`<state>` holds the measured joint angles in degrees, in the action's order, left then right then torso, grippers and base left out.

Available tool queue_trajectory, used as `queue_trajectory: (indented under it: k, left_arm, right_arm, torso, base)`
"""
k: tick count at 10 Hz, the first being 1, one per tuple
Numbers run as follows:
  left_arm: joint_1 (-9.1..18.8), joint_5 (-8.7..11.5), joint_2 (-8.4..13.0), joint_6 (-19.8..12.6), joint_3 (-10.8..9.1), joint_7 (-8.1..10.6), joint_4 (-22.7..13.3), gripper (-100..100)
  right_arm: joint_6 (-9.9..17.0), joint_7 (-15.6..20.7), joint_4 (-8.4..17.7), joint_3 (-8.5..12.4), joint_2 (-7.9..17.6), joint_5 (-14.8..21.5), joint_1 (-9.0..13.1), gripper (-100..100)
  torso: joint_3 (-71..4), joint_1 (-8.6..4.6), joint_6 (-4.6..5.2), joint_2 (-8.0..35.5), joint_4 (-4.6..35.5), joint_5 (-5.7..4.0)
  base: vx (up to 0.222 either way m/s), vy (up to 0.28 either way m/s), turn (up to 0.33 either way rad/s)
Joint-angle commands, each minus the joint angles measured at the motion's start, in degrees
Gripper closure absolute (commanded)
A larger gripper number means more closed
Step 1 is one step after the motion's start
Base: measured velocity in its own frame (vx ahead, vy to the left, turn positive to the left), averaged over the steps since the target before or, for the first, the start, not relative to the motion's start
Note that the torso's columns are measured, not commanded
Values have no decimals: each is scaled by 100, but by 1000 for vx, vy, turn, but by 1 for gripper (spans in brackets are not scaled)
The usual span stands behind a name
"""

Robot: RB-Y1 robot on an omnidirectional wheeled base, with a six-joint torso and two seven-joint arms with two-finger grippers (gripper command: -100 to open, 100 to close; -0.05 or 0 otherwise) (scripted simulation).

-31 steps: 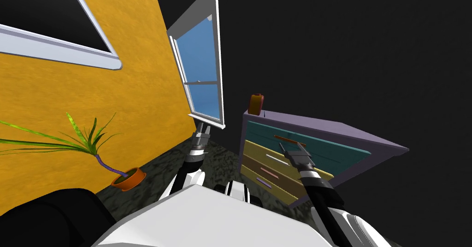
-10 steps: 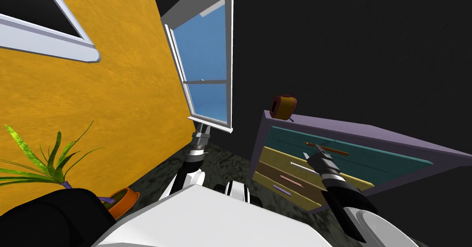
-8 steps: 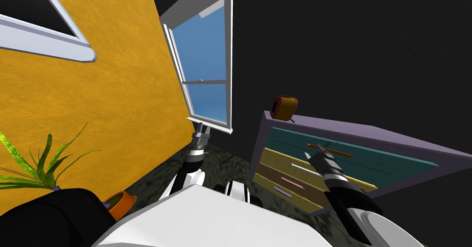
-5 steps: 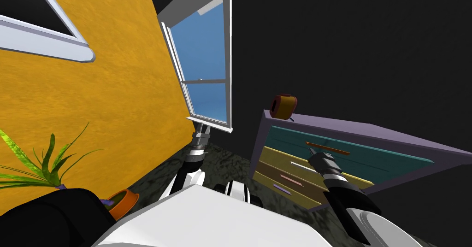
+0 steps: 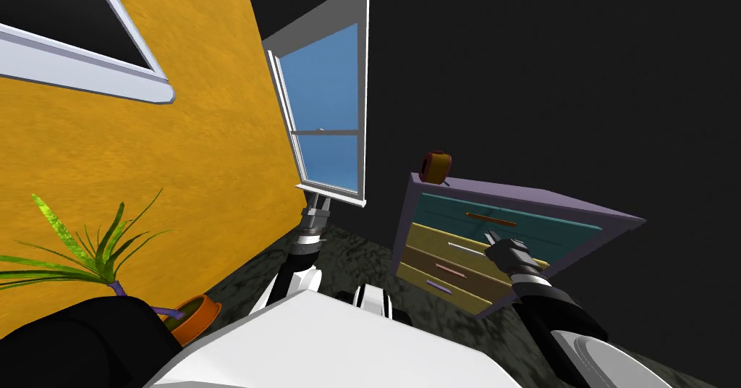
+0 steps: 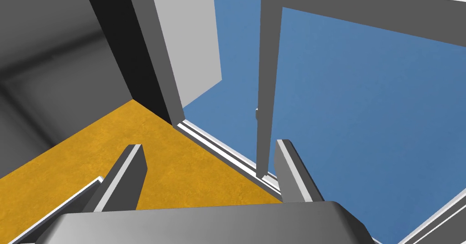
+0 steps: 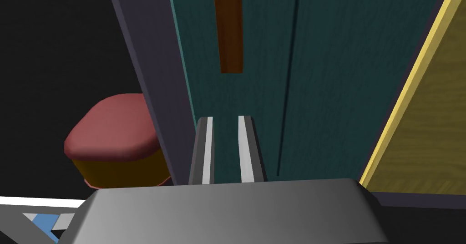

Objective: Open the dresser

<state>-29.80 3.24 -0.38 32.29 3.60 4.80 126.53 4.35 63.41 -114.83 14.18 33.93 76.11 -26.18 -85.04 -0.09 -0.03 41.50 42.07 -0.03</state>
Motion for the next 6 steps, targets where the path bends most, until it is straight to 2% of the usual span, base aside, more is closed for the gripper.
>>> queue_trajectory:
  k: [1,3,4,5,6]
  left_arm:
    - [-1,0,0,1,0,0,0,0]
    - [-2,0,0,1,0,0,1,0]
    - [-1,0,1,1,0,0,0,0]
    - [0,0,0,0,0,0,0,0]
    - [0,0,0,0,0,0,0,0]
  right_arm:
    - [-8,-11,5,90,209,-86,-75,-100]
    - [-46,-25,27,185,349,-129,-127,-100]
    - [-52,-18,31,156,282,-95,-96,-100]
    - [-105,-104,52,284,457,-214,-129,-100]
    - [-45,-50,27,199,399,-173,-127,-100]
  torso:
    - [-5,6,0,-2,-3,2]
    - [42,5,2,70,19,1]
    - [53,5,3,86,24,2]
    - [71,7,4,119,32,2]
    - [61,13,4,97,29,5]
  base:
    - [187,16,-10]
    - [193,8,-8]
    - [97,-1,1]
    - [140,14,-21]
    - [87,8,-6]
